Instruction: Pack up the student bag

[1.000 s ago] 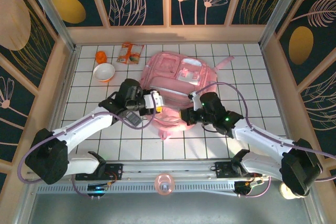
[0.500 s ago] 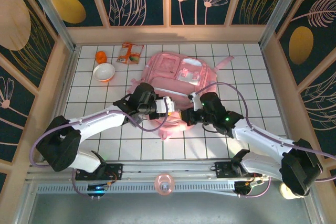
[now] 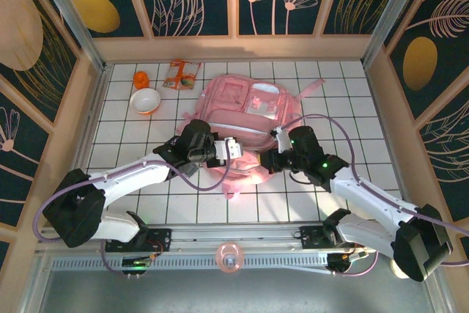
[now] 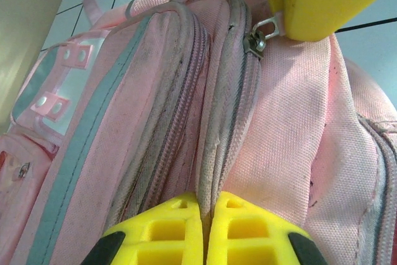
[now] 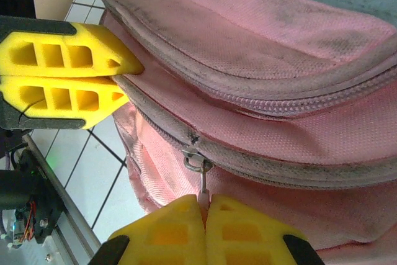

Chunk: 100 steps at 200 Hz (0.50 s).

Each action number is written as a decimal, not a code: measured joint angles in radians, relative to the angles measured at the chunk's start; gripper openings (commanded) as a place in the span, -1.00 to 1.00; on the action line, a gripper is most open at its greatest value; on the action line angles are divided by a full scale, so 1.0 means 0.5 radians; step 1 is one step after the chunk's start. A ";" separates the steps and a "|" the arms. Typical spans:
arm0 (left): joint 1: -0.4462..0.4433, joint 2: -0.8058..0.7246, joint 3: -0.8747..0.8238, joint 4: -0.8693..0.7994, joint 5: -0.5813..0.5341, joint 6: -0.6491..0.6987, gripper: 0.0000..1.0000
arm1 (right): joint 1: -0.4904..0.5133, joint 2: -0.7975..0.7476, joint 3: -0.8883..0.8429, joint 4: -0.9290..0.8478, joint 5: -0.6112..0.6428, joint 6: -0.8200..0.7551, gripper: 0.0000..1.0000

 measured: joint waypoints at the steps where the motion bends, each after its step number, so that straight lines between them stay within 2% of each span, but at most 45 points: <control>1: 0.000 0.000 0.000 -0.001 0.003 0.000 -1.00 | 0.000 0.003 0.000 0.001 -0.001 0.000 -1.00; 66: 0.017 0.000 0.012 -0.030 0.063 -0.021 -1.00 | 0.000 0.138 0.021 0.052 -0.045 -0.002 -0.76; 100: 0.018 0.000 0.015 -0.030 0.079 -0.037 -1.00 | 0.001 0.181 0.040 0.051 -0.043 -0.002 -0.73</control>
